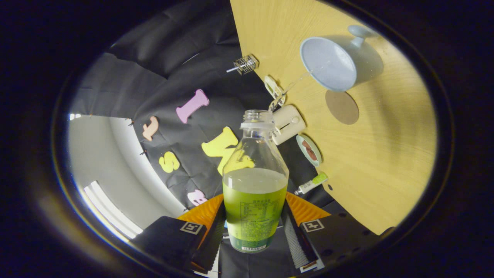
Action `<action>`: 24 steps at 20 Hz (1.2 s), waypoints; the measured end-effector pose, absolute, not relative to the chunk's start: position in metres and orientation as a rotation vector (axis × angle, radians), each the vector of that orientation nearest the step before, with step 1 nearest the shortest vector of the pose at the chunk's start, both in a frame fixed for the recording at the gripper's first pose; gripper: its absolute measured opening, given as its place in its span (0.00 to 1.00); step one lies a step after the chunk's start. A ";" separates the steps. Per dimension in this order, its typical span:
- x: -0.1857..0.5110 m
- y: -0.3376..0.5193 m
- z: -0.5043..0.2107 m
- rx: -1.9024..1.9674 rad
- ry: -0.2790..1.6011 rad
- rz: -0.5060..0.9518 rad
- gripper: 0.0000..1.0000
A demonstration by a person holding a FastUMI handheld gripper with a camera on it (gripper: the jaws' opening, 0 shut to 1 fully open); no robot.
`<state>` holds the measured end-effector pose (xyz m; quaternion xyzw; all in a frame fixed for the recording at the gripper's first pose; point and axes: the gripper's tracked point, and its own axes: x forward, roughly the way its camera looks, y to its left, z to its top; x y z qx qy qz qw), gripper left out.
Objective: Take the bottle from table, then pour the juice into the cup, finally place the bottle on the coaster
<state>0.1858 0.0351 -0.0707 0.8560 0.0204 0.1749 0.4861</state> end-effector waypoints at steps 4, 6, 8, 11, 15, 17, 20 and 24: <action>0.186 0.033 -0.062 2.148 0.039 0.418 0.78; 0.183 0.032 -0.059 2.170 0.046 0.432 0.78; 0.182 0.030 -0.057 2.192 0.040 0.448 0.78; 0.185 0.028 -0.051 2.245 0.018 0.449 0.78; 0.183 0.031 -0.040 2.259 -0.017 0.474 0.78; 0.178 0.028 -0.030 2.262 -0.025 0.484 0.78; 0.179 0.026 -0.016 2.289 -0.034 0.505 0.78; 0.179 0.024 -0.011 2.289 -0.040 0.507 0.78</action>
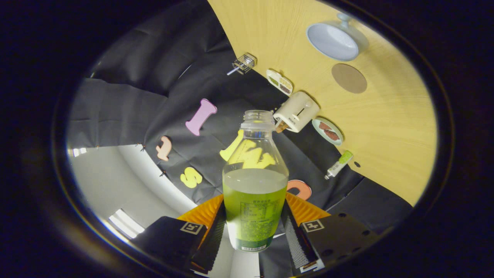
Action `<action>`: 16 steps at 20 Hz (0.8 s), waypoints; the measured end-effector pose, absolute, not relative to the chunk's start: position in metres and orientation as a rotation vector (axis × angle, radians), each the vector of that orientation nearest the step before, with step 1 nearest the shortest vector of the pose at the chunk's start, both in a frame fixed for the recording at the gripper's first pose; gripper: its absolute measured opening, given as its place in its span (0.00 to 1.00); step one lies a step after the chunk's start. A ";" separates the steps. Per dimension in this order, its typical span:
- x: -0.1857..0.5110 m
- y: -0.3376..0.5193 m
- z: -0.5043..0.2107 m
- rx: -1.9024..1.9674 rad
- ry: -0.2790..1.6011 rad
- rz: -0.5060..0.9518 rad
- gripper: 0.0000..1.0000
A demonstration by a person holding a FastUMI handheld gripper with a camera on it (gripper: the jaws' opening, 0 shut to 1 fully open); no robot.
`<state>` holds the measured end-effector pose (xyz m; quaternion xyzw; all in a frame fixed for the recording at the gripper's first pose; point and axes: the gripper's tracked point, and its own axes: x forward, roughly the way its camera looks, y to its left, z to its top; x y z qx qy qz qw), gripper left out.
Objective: Take the bottle from table, then pour the juice into the cup, finally place the bottle on the coaster
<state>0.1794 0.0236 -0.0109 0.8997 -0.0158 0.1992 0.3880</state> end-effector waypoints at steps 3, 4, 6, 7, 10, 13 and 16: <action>0.181 0.018 -0.011 2.299 -0.046 0.500 0.78; 0.181 0.016 -0.013 2.304 -0.049 0.496 0.78; 0.183 0.016 -0.017 2.307 -0.044 0.489 0.78; 0.184 0.016 -0.018 2.304 -0.040 0.484 0.78; 0.185 0.019 -0.021 2.274 -0.030 0.474 0.77; 0.186 0.023 -0.018 2.206 -0.034 0.460 0.78; 0.183 0.023 -0.019 2.087 -0.040 0.429 0.78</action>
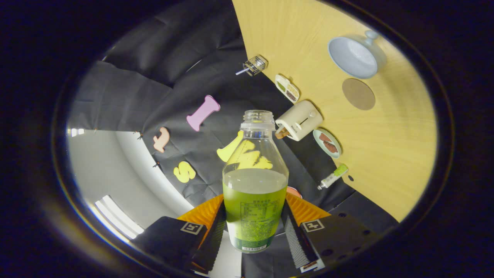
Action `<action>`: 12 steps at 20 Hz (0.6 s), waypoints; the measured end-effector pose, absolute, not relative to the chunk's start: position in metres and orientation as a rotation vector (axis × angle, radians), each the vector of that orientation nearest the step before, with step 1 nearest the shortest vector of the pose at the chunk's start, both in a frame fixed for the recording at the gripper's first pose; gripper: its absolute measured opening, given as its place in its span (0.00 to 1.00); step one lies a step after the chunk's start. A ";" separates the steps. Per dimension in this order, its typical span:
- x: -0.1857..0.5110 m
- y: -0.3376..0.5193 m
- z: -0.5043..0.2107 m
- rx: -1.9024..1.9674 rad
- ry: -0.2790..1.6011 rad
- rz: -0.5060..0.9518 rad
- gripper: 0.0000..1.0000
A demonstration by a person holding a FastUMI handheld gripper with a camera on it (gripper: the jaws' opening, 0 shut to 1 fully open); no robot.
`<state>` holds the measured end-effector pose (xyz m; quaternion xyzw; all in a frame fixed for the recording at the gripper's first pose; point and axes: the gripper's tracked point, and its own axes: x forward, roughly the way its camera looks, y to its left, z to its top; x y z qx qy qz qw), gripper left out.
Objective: Take the bottle from table, then pour the juice into the cup, finally place the bottle on the coaster
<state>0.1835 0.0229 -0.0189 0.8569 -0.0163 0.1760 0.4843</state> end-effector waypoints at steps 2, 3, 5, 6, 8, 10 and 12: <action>0.184 0.026 -0.021 1.965 -0.023 0.398 0.78; 0.183 0.028 -0.023 1.889 -0.012 0.381 0.78; 0.184 0.030 -0.021 1.775 0.002 0.371 0.78; 0.184 0.031 -0.019 1.729 0.004 0.369 0.78; 0.185 0.031 -0.019 1.627 0.010 0.349 0.78; 0.188 0.034 -0.023 1.490 0.039 0.315 0.78; 0.183 0.039 -0.024 1.353 0.060 0.306 0.78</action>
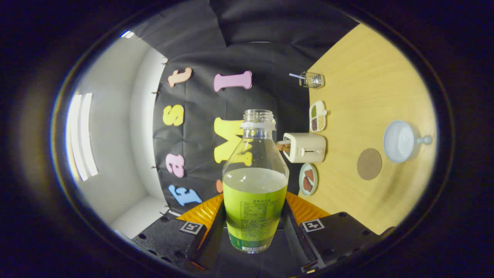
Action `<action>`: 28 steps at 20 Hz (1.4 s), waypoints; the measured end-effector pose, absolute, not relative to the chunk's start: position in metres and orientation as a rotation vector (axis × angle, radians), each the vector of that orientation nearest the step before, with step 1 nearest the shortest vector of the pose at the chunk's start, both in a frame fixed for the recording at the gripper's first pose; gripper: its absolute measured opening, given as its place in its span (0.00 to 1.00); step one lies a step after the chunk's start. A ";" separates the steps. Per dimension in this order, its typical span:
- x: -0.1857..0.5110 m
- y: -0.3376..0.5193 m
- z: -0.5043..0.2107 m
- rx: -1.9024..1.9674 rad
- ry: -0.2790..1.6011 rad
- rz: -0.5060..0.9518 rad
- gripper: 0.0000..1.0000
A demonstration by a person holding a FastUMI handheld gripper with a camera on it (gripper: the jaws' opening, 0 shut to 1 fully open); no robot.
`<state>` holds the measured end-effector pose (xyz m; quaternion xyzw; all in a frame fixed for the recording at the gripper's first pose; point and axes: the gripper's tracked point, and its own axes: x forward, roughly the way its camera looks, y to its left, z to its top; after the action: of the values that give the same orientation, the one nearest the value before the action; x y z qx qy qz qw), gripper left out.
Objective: Take the bottle from table, then pour the juice into the cup, finally place the bottle on the coaster
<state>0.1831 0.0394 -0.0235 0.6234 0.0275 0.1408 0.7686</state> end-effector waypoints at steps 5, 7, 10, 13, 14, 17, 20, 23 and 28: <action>0.177 0.046 0.001 0.945 0.041 0.313 0.78; 0.177 0.037 0.007 0.771 0.039 0.265 0.78; 0.179 0.022 0.013 0.619 0.047 0.205 0.78; 0.177 0.014 0.022 0.493 0.053 0.165 0.79; 0.178 0.013 0.025 0.458 0.048 0.157 0.79; 0.186 0.004 0.026 0.336 0.047 0.097 0.79; 0.193 0.005 0.020 0.232 0.053 0.072 0.79; 0.205 0.004 0.011 0.114 0.049 0.037 0.79; 0.232 0.011 -0.017 0.003 0.064 0.019 0.80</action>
<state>0.2321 0.0113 -0.0170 0.0015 0.0318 0.0096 0.9994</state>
